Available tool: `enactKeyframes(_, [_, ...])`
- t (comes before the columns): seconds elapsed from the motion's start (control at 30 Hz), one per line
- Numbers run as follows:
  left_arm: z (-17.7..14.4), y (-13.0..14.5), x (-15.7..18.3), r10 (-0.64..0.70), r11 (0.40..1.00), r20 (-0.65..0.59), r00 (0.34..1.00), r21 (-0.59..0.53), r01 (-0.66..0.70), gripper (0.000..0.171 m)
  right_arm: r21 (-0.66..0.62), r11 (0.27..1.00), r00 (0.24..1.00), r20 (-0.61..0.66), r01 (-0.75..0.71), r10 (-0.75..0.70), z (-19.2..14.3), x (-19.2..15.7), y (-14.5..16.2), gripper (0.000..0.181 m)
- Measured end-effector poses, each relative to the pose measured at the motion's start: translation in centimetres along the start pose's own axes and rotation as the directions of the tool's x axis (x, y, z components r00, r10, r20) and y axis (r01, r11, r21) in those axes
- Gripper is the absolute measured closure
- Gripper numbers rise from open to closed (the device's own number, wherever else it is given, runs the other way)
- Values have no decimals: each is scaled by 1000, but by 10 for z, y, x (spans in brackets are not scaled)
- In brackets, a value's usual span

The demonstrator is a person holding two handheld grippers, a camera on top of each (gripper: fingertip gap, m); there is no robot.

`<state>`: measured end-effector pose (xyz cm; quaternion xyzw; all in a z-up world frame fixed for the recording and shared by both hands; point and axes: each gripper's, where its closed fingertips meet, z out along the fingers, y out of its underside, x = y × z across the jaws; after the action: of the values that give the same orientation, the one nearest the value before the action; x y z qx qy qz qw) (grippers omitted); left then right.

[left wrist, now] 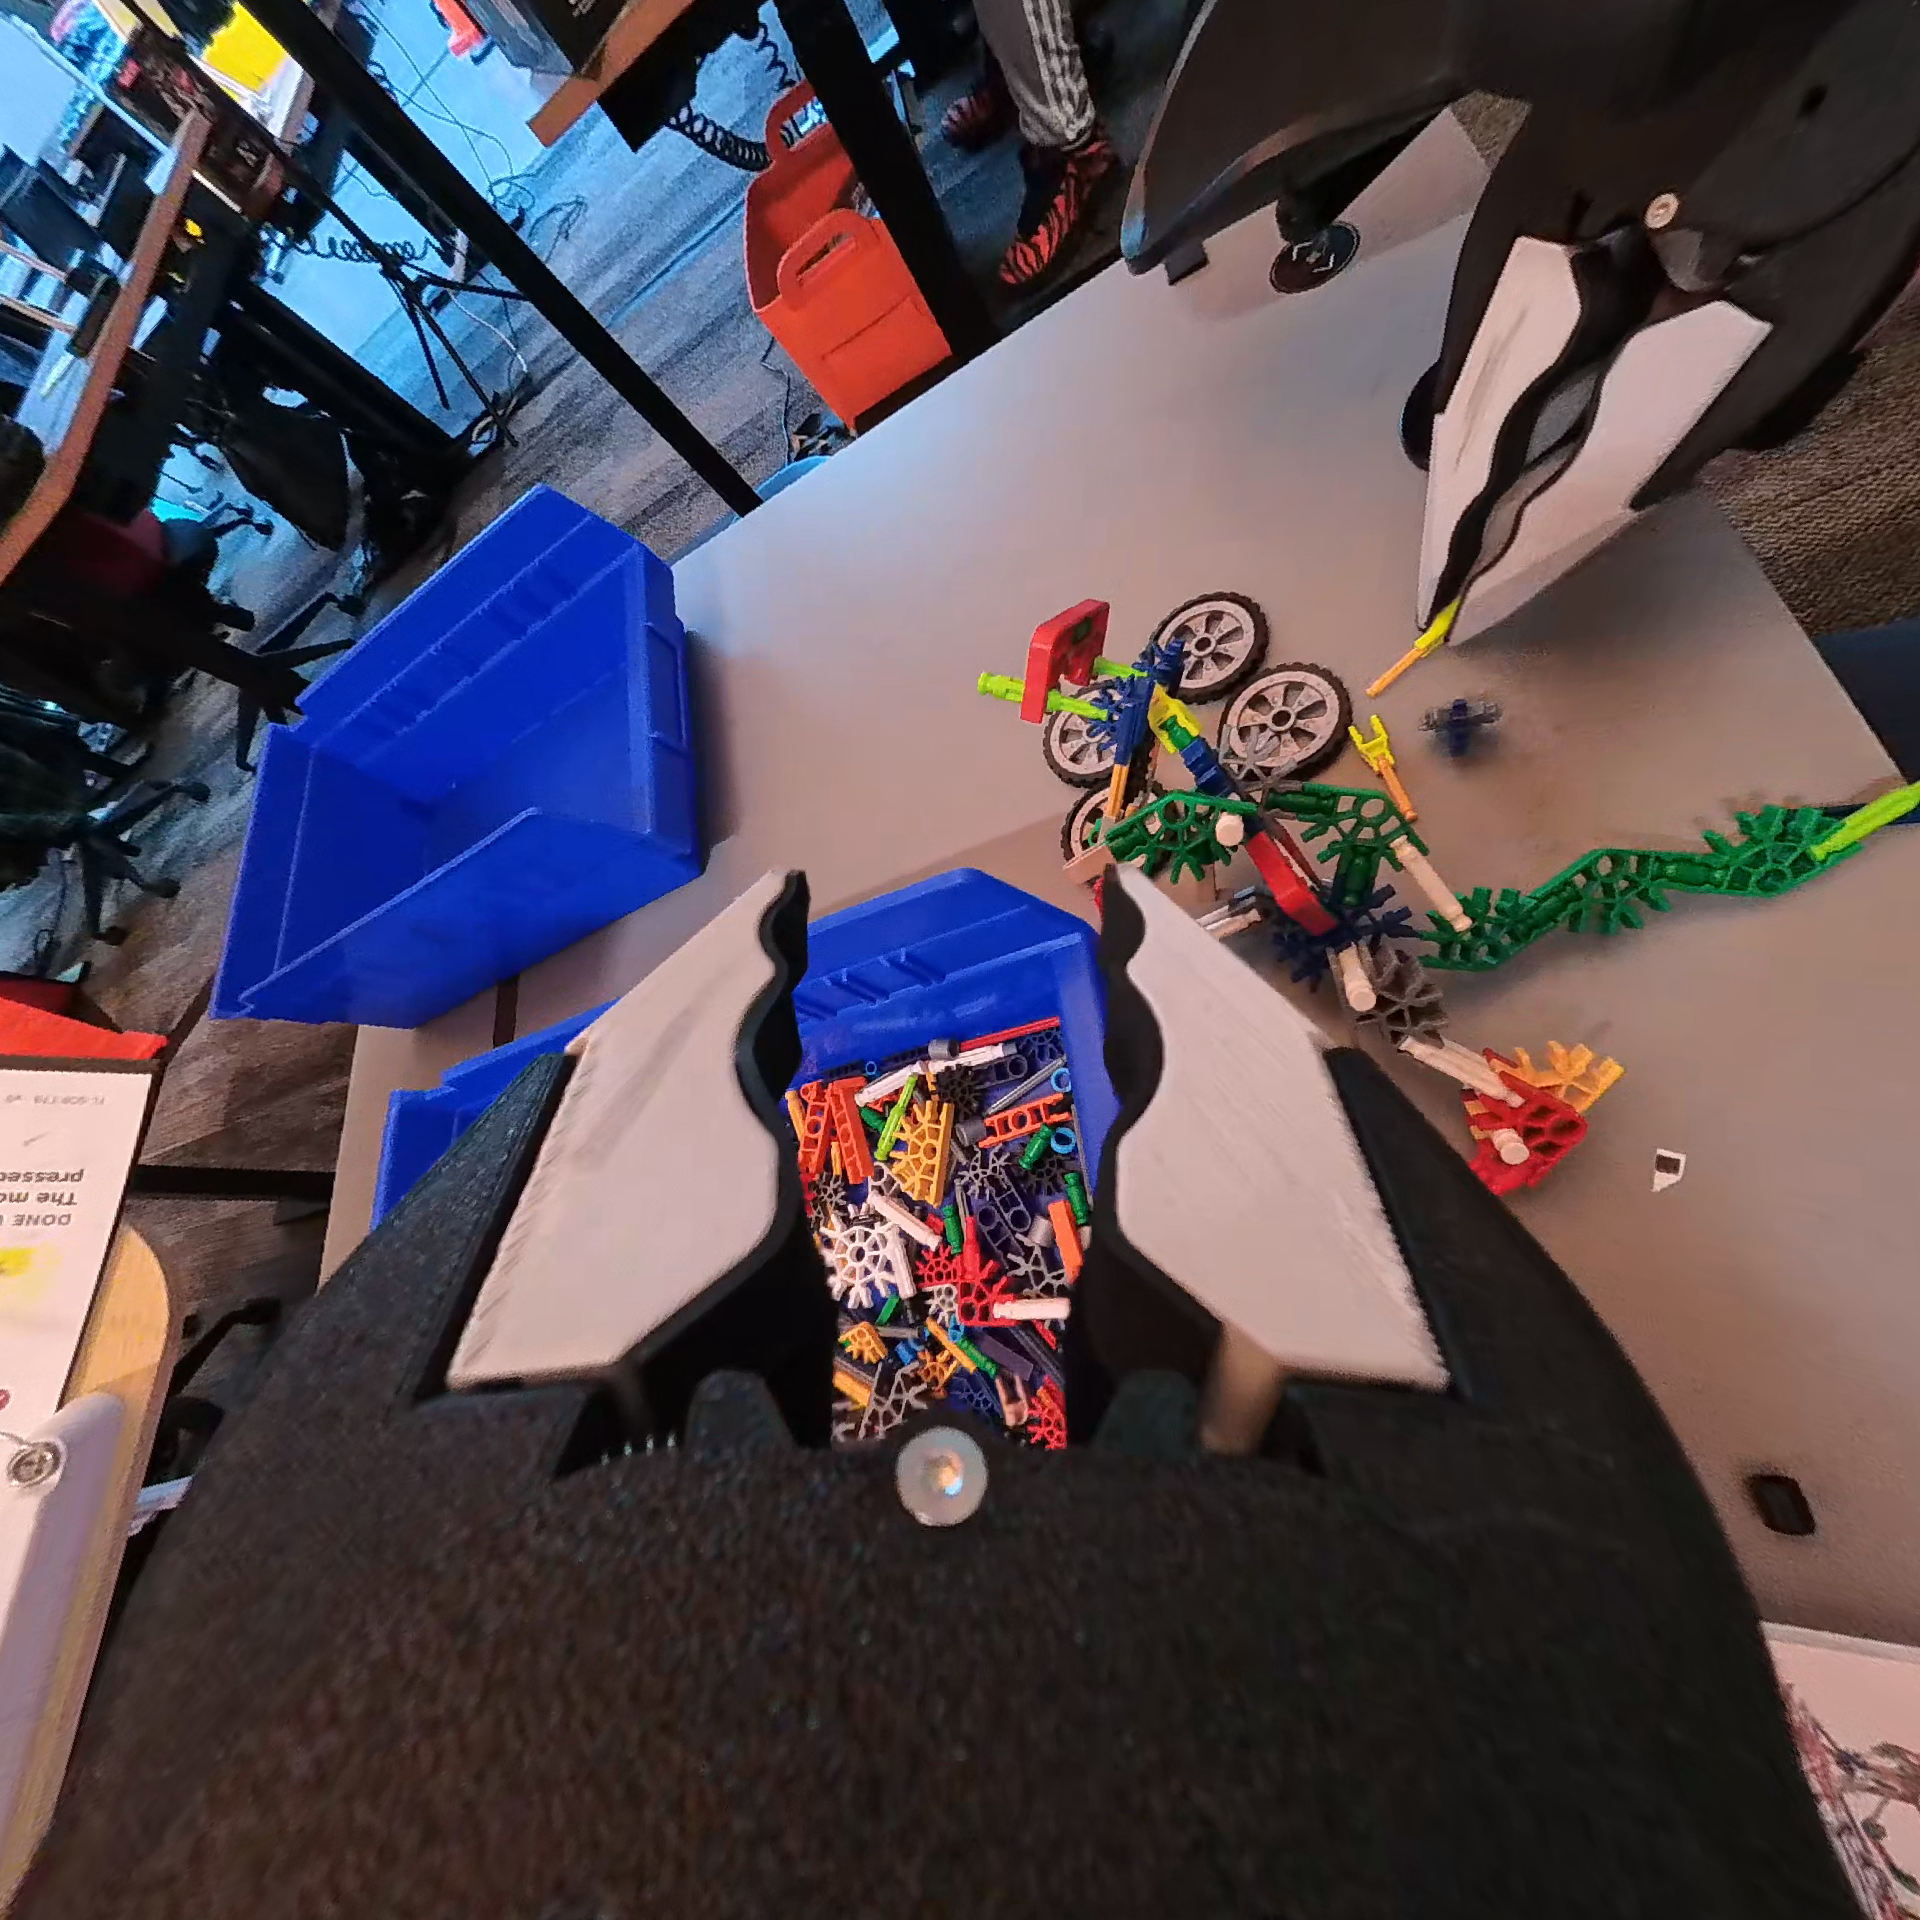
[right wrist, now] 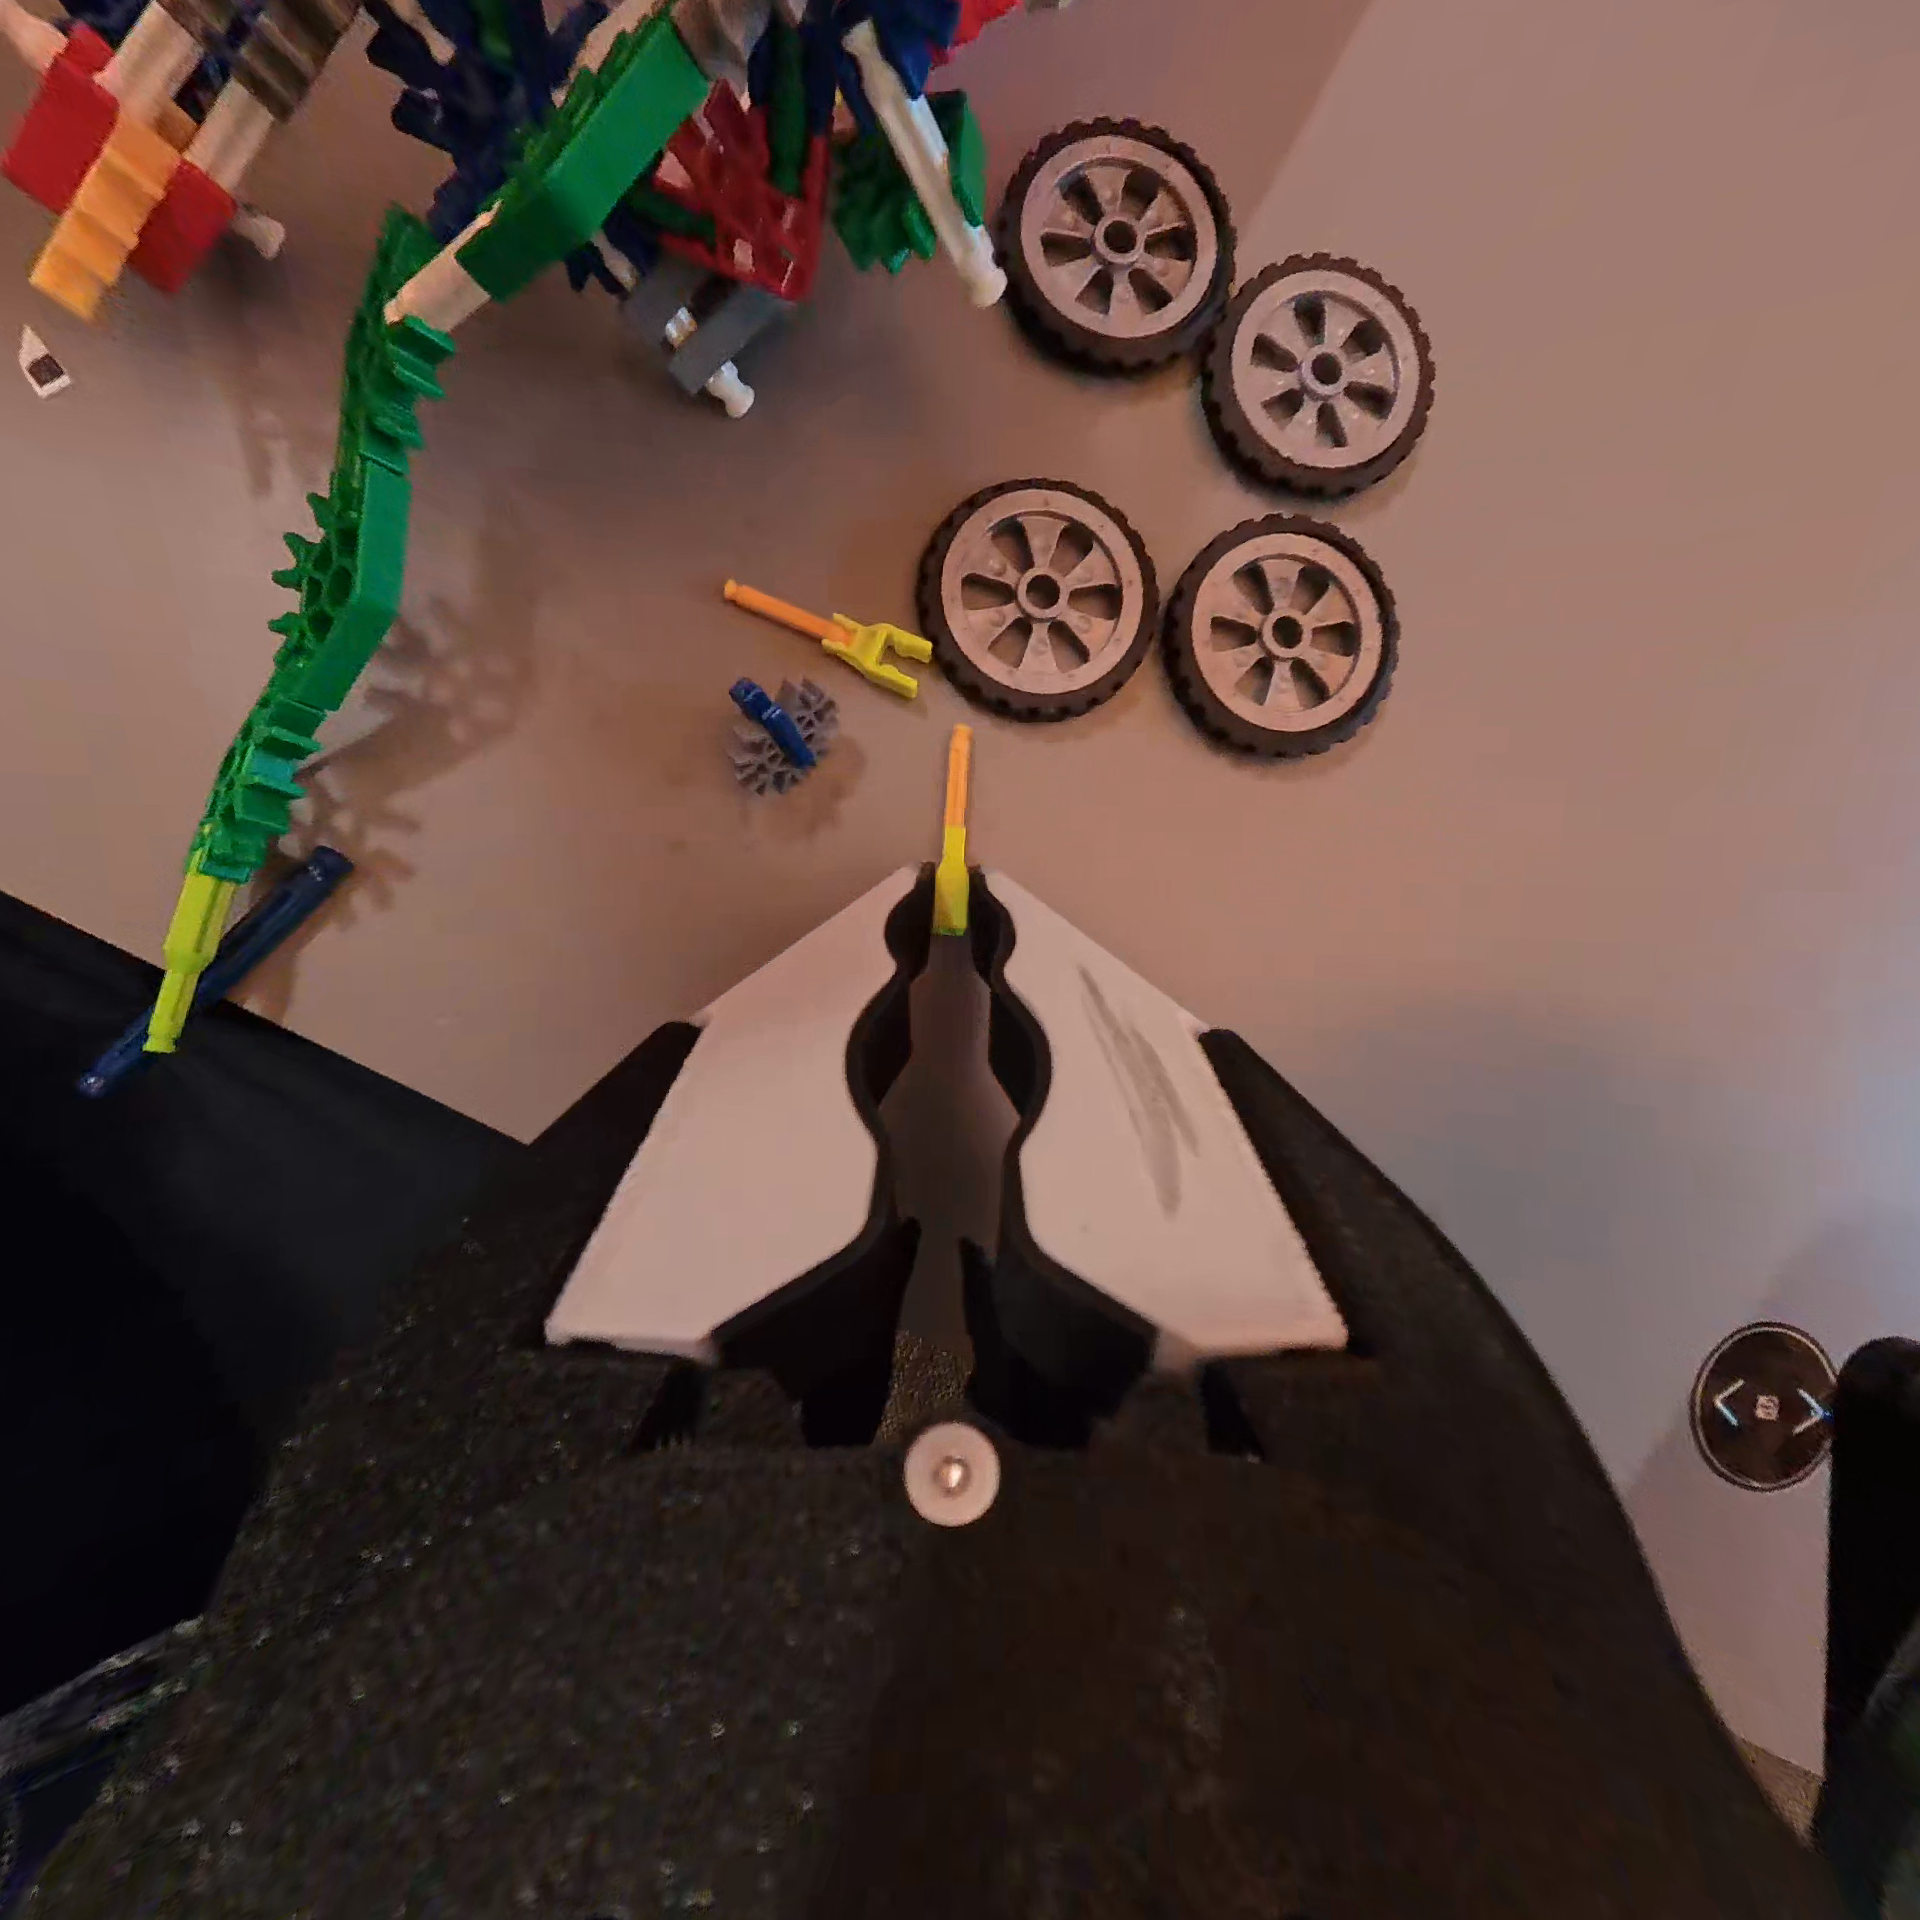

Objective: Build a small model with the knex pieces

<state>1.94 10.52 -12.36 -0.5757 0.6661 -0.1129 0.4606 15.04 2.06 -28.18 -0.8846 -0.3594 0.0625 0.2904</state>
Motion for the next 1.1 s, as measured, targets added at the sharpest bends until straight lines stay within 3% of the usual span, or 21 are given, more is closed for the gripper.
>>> enactKeyframes(0.17, [1,-8,9,31,999,-26,999,26,-30,120,81,997,1000,2,-1,1,-16,4,-16,176])
enactKeyframes(0.37, [6,-42,45,150,983,-88,985,122,-139,128,367,919,989,-29,144,-143,-81,-6,-83,176])
enactKeyframes(0.5, [11,-60,63,199,968,-106,974,173,-179,137,369,891,965,-116,263,-236,-97,-13,-104,176])
enactKeyframes(0.7, [22,-61,73,225,965,-118,967,162,-205,144,383,855,937,-155,350,-314,-104,-26,-121,176])
enactKeyframes(0.8, [21,-63,74,233,962,-118,965,176,-211,166,370,848,926,-167,378,-339,-104,-28,-124,176])
enactKeyframes(0.97, [20,-58,74,252,958,-124,960,171,-230,169,358,841,914,-189,405,-359,-103,-27,-127,175])
enactKeyframes(1.1, [20,-52,67,260,960,-102,960,133,-246,171,383,844,926,-197,375,-322,-106,-22,-134,156])
